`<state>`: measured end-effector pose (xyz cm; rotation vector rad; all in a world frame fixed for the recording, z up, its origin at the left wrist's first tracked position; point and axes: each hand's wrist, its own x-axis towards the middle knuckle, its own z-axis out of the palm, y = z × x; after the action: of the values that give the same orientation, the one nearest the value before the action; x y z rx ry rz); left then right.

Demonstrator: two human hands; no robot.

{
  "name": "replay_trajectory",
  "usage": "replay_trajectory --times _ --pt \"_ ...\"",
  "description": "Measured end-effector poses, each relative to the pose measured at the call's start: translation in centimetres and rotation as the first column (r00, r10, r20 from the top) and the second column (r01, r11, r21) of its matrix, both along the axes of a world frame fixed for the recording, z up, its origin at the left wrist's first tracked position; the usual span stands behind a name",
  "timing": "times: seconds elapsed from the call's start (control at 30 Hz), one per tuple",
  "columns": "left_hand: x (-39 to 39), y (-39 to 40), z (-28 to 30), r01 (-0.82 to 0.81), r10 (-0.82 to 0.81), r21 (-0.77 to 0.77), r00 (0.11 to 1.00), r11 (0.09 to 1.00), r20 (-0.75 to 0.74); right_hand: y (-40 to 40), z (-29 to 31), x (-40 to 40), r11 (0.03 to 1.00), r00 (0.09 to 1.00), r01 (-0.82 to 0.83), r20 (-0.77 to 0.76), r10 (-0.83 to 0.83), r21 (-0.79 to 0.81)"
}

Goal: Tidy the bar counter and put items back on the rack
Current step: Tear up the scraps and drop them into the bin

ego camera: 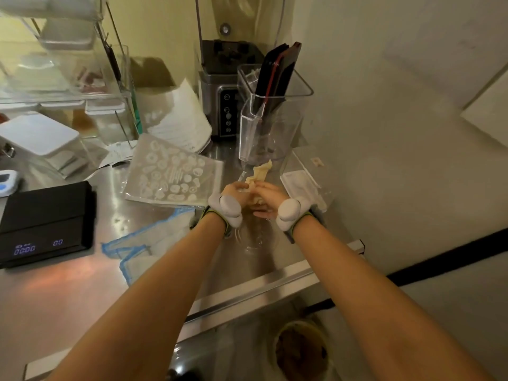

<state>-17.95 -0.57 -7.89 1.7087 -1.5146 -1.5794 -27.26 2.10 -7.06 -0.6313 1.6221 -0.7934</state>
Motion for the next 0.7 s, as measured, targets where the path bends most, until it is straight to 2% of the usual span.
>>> replay_trajectory --times 0.17,0.4,0.6,0.7 --pt "0.3 0.5 1.2 -0.013 0.013 -0.009 1.000 1.000 -0.004 0.3 1.3 -0.5 0.996 0.997 0.068 -0.015 -0.069 -0.055" --pt "-1.8 2.5 3.8 0.069 -0.069 -0.117 0.998 0.991 0.002 2.7 3.4 -2.6 0.983 0.987 0.149 -0.042 -0.154 -0.104" --pt "-4.9 5.3 5.1 0.150 -0.154 -0.147 0.988 0.978 -0.019 6.2 4.2 -5.5 0.971 0.976 0.192 -0.082 -0.204 -0.141" --pt "-7.3 7.9 5.4 0.218 -0.224 -0.151 0.974 0.964 -0.027 9.4 4.0 -7.6 0.947 0.956 0.292 0.003 -0.294 -0.135"
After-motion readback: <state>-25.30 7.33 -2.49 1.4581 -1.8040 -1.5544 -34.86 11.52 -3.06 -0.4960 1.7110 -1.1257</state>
